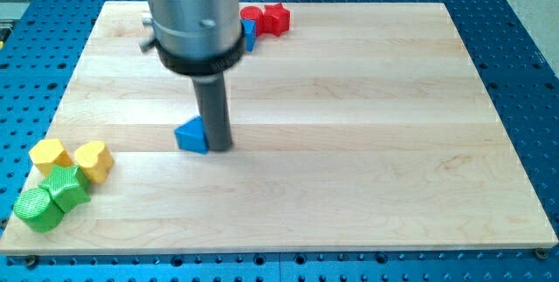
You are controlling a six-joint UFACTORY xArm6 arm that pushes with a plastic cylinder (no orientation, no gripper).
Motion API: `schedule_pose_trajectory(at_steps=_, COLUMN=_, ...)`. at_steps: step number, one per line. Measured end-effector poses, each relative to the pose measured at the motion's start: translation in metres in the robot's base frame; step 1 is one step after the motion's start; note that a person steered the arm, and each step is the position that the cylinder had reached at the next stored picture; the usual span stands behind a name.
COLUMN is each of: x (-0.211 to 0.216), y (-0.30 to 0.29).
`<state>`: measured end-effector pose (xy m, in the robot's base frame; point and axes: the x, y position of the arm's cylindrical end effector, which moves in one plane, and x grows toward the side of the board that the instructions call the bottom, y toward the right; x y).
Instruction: Move the triangle to the top right of the heart
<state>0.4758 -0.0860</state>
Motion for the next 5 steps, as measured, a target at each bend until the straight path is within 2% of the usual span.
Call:
schedule_pose_trajectory(at_steps=1, x=0.024, y=0.003)
schedule_pose_trajectory(at_steps=2, x=-0.009, y=-0.036)
schedule_pose_trajectory(at_steps=3, x=-0.059, y=-0.09)
schedule_pose_trajectory(at_steps=5, x=-0.013, y=-0.073)
